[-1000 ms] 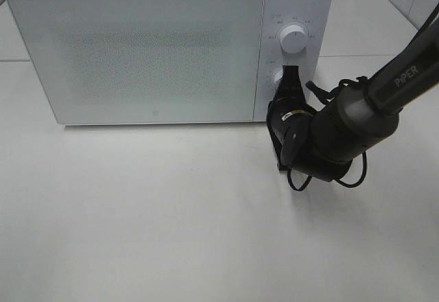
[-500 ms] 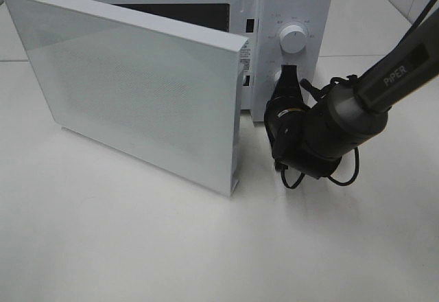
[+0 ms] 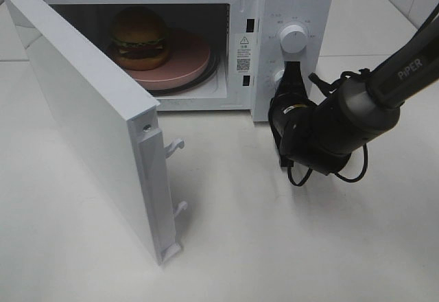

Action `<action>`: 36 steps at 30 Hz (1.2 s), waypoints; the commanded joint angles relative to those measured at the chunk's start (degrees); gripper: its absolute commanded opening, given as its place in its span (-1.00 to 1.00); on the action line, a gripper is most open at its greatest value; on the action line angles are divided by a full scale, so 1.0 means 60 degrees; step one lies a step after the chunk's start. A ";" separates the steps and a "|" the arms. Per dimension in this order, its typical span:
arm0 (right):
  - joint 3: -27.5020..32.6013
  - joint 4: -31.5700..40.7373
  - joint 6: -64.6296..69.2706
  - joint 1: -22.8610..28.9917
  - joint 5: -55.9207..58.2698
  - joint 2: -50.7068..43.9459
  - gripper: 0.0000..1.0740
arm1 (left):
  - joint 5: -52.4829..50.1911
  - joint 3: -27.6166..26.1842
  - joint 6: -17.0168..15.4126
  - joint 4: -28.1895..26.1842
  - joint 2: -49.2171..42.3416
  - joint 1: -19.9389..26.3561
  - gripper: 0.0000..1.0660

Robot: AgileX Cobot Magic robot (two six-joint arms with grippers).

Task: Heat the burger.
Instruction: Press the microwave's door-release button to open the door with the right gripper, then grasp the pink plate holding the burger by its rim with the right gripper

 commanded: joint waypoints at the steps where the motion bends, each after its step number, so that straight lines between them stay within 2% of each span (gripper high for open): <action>1: -0.0220 -0.1079 -0.0057 -0.0038 -0.1432 -0.0544 -1.00 | -0.0115 0.0000 -0.0038 -0.0029 -0.0048 0.0029 0.83; 11: 0.0764 -0.1213 -0.0325 0.0067 0.0286 -0.1050 -1.00 | -0.0115 0.0000 -0.0038 -0.0029 -0.0048 0.0029 0.83; 23: 0.1795 -0.1423 -0.2521 0.0067 0.2206 -0.2416 -1.00 | -0.0115 0.0000 -0.0038 -0.0029 -0.0048 0.0029 0.83; 30: 0.1910 -0.2397 -0.5109 0.0038 0.4097 -0.3409 -1.00 | -0.0115 0.0000 -0.0038 -0.0029 -0.0048 0.0029 0.83; 33: 0.1910 -0.3046 -0.6045 -0.0095 0.5099 -0.3791 -1.00 | -0.0115 0.0000 -0.0038 -0.0029 -0.0048 0.0029 0.83; 35: 0.1900 -0.4039 -0.6780 -0.0334 0.6522 -0.4297 -1.00 | -0.0115 0.0000 -0.0038 -0.0029 -0.0048 0.0029 0.83; 36: 0.1900 -0.4039 -0.6780 -0.0334 0.6522 -0.4297 -1.00 | -0.0115 0.0000 -0.0038 -0.0029 -0.0048 0.0029 0.83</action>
